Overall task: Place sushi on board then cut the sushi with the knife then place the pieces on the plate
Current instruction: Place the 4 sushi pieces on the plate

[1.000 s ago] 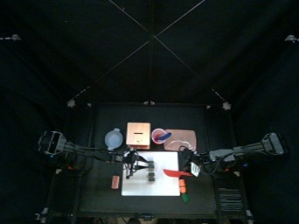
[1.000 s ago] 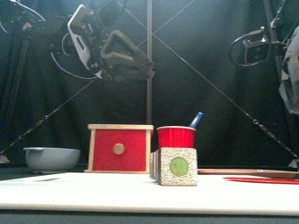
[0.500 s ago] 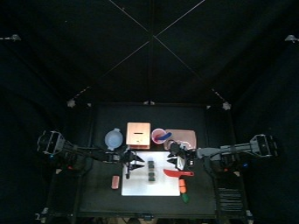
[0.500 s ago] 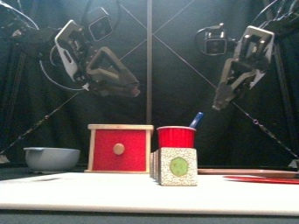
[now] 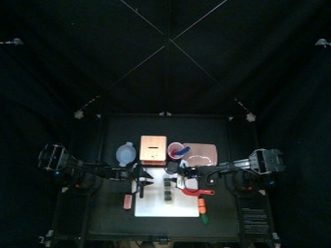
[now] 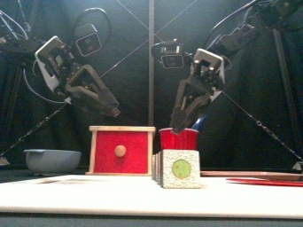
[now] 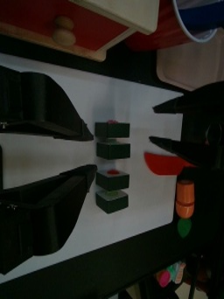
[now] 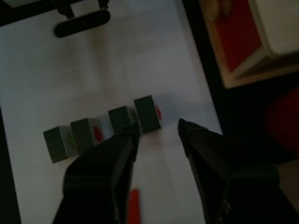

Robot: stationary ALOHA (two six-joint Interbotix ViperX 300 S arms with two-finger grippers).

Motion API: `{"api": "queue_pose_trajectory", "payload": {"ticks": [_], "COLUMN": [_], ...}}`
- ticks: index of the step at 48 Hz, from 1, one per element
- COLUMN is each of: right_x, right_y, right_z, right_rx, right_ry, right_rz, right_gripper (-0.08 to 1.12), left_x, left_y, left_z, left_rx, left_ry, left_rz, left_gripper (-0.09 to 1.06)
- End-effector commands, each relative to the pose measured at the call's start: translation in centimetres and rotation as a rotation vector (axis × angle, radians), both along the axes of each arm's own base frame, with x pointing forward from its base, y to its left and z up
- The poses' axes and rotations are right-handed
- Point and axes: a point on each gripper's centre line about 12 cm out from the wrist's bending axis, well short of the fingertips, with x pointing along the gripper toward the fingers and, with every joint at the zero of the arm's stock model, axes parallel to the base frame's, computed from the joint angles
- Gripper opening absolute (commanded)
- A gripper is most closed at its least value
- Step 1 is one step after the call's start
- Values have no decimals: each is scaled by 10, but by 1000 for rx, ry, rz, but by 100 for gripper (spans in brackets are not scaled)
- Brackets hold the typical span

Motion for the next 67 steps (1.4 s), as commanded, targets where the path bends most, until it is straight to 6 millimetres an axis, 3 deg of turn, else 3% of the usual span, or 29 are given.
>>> {"api": "queue_pose_trajectory", "payload": {"ticks": [1,17,67], "right_x": [17,33,35], "right_y": [0,-3,1], "right_z": [14,2,-21], "right_rx": [-5,-60,-58], "right_ry": [-31,51,122], "right_rz": [0,12,17], "right_gripper": [89,93,93], "left_x": [0,-5,-7], "left_y": [0,0,0], "left_z": [6,0,-4], "left_rx": [-1,0,-1], "left_ry": [-21,-1,15], "left_rz": [0,0,1], "left_gripper": [70,70,70]}}
